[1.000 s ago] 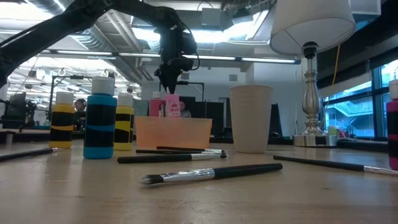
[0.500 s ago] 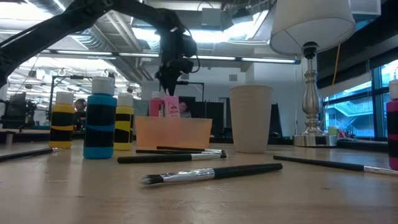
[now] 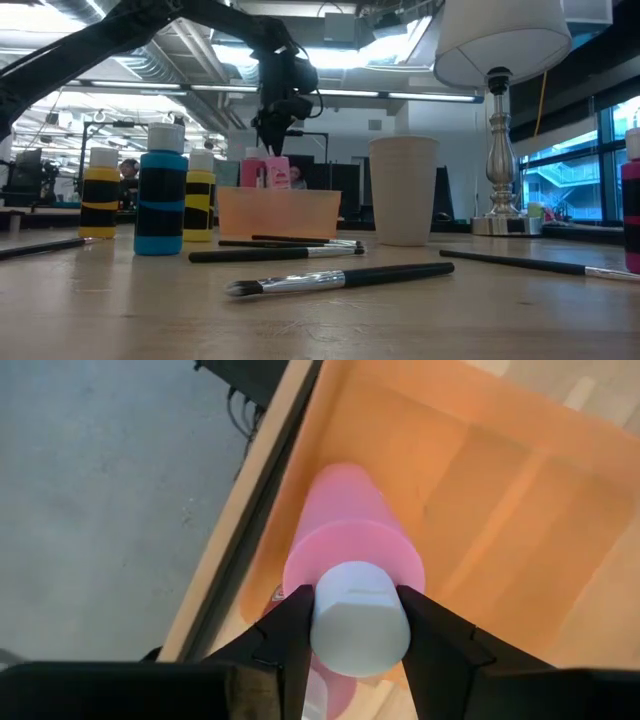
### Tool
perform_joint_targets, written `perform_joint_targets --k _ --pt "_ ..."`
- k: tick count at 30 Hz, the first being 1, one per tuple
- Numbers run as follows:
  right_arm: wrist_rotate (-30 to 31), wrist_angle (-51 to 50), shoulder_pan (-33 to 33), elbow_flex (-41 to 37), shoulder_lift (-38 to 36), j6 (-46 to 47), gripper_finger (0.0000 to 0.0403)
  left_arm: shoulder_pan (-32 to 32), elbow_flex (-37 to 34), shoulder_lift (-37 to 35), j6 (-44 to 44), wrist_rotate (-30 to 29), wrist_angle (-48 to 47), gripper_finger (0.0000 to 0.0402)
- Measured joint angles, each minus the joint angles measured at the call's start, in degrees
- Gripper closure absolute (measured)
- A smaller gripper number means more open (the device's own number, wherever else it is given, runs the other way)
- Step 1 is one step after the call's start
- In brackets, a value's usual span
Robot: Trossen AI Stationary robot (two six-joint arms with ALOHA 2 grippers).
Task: Pick & Place Paint Supplies
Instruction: Put the large pink paint bottle into the orange bin, then put the black paint brush into the light brown cup
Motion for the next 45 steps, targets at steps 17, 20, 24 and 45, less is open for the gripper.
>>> perform_joint_targets --k 17,20,24,45 --pt "-0.08 0.02 0.01 0.00 0.04 0.27 0.0252 -0.24 0.00 0.02 0.34 -1.63 -0.67 0.0245" --pt "-0.17 0.02 0.01 0.00 0.04 0.37 0.0252 -0.27 0.00 0.02 0.29 -1.39 -0.52 0.0240" --pt "-0.17 0.02 0.01 0.00 0.04 0.41 0.0251 -0.28 0.00 0.02 0.21 -1.41 -0.32 0.0233" --pt "-1.53 0.35 0.03 -0.81 0.24 -0.70 0.0251 -0.98 2.62 -1.73 -5.75 -2.74 -3.33 0.0228"
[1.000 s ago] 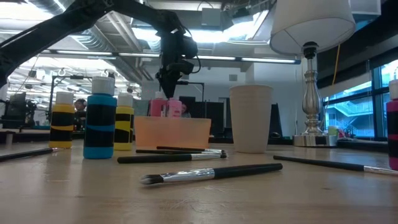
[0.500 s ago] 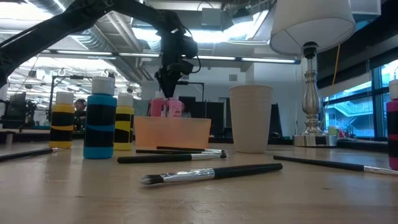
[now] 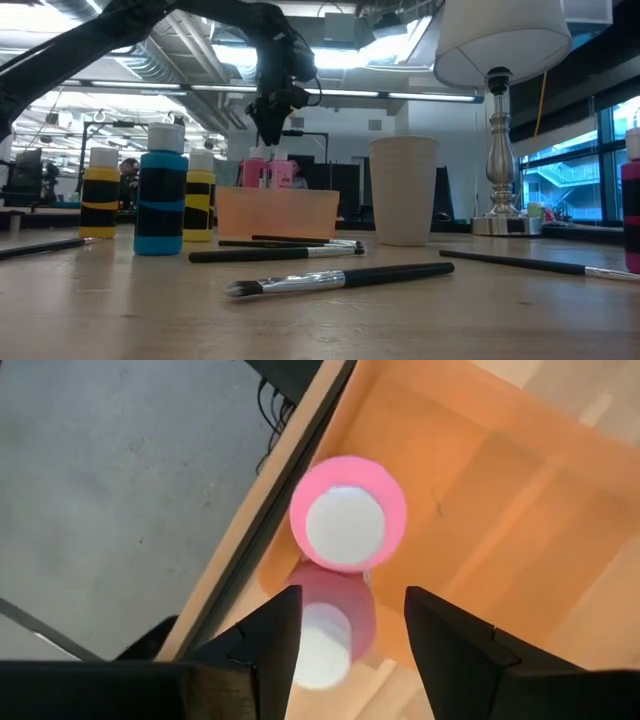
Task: Pick & Place Paint Supplies
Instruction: Put the black paint brush into the light brown cup
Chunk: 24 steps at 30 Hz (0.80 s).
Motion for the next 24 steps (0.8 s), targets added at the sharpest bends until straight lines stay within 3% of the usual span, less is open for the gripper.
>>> perform_joint_targets --k 14,20,24 --pt "-0.15 3.67 -0.02 -0.79 0.00 -4.92 0.0251 -2.23 0.00 -12.24 -8.58 1.02 -1.92 0.0226" --pt "-0.19 3.53 -0.02 -0.79 0.00 -4.92 0.0251 -4.84 -2.37 -22.96 -15.84 14.58 -1.91 0.0227" --pt "-1.56 3.69 -0.02 -1.36 0.00 -5.35 0.0251 -8.20 -4.42 -30.18 -18.58 16.58 -1.91 0.0227"
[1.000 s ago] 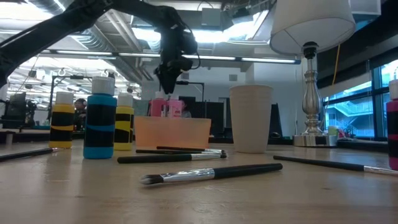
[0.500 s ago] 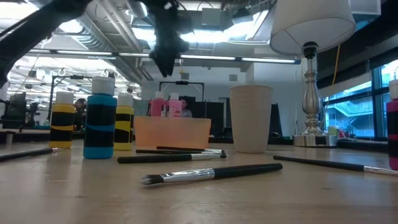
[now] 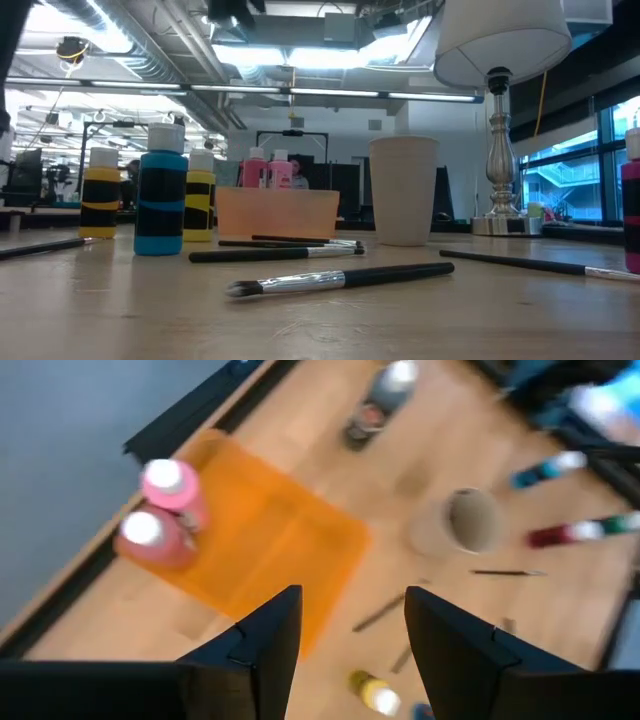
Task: Pick & Place Paint Supplies
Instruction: Put the black paint brush into the light brown cup
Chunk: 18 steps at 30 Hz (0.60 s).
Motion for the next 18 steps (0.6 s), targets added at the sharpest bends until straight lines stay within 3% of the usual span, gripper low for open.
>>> perform_joint_targets --k 4,9,18 --pt "-1.75 0.21 0.02 -0.64 0.00 -0.75 0.0251 -3.98 -2.91 -6.64 -5.87 -1.18 -0.11 0.0228" --pt "-4.48 0.26 0.04 -0.74 0.00 -2.22 0.0252 -11.17 -7.13 -12.87 -16.20 -9.89 -0.02 0.0227" --pt "-12.72 0.21 0.07 -0.74 -0.96 -6.04 0.0252 -27.03 -17.27 -18.11 -36.34 -18.00 0.01 0.0227"
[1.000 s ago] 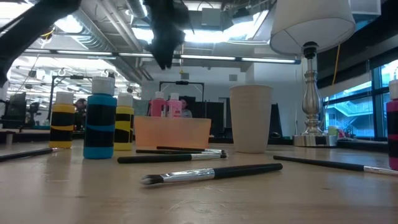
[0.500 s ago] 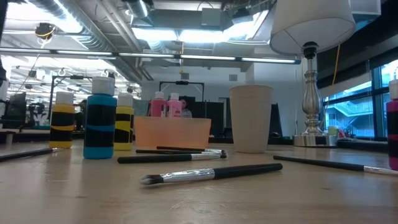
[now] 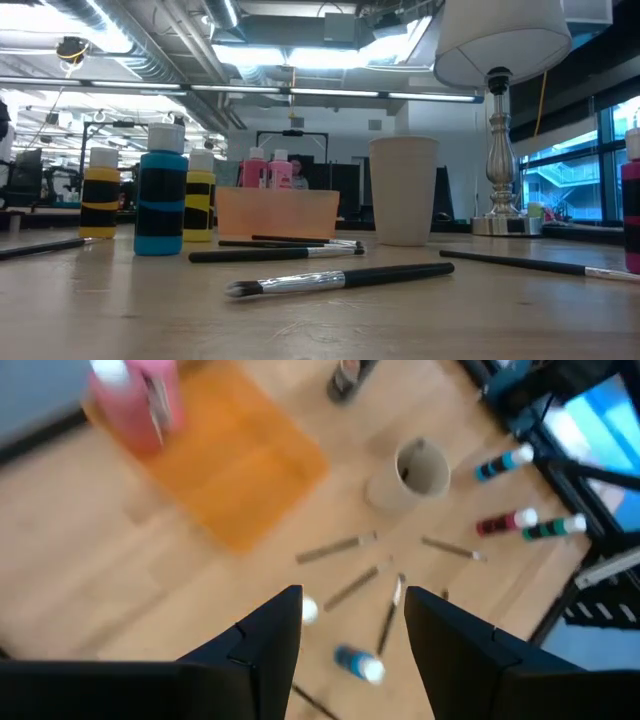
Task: Pick & Place Paint Supplies
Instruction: Put the black paint brush into the light brown cup
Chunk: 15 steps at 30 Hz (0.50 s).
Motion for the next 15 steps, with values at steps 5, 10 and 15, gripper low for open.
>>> perform_joint_targets --k 5,10,15 --pt "-4.82 -0.58 0.00 0.00 -0.70 0.01 0.0252 -9.21 -4.51 0.63 -9.52 -2.63 0.26 0.0228" --pt "-9.04 -0.59 0.00 0.00 -0.90 -1.14 0.0252 -17.32 -6.29 2.95 -17.08 -3.90 3.34 0.0227" --pt "-11.82 -1.53 0.93 0.00 -0.90 -1.46 0.0252 -24.59 -6.27 5.76 -21.20 -4.33 8.71 0.0227"
